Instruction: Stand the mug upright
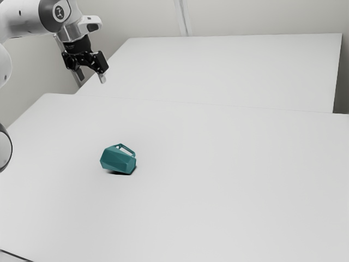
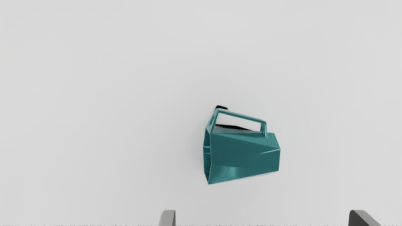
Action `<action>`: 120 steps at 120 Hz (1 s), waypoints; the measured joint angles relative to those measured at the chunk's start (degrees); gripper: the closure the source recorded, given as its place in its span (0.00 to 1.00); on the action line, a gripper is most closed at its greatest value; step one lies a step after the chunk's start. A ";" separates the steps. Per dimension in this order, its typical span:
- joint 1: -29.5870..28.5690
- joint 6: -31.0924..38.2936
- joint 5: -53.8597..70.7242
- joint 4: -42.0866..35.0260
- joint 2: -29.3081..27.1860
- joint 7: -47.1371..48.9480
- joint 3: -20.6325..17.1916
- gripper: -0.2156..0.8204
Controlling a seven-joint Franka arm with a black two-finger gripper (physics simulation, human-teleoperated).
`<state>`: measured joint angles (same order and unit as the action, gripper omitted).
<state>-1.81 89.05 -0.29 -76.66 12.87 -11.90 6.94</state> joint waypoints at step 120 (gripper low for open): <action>-9.10 -0.84 -32.03 -10.71 4.32 -17.29 10.83 0.21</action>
<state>-10.91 88.21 -32.32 -87.36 17.19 -29.18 17.77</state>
